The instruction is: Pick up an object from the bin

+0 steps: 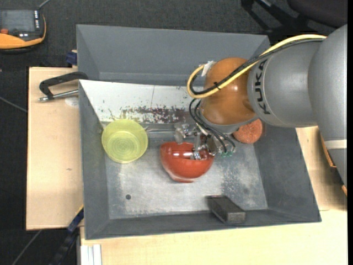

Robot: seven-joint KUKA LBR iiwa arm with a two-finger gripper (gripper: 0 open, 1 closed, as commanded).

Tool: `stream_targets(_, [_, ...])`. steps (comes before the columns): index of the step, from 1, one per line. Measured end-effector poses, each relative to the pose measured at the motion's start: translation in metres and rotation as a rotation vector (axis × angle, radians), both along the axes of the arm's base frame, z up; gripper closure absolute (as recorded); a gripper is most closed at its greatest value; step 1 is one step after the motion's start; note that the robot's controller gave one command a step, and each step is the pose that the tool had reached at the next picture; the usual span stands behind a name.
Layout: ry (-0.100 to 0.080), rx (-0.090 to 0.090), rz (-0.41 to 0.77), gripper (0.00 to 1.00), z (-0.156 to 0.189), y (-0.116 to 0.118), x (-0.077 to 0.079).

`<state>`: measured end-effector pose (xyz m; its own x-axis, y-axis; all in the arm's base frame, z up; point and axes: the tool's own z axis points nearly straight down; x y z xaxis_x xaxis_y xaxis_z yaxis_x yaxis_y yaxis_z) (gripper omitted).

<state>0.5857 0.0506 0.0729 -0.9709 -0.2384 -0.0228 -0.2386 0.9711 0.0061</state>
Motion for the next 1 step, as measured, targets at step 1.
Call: stream_targets(1, [-0.009, -0.001, 0.119, 0.00, 0.0000, 0.0095, -0.0161])
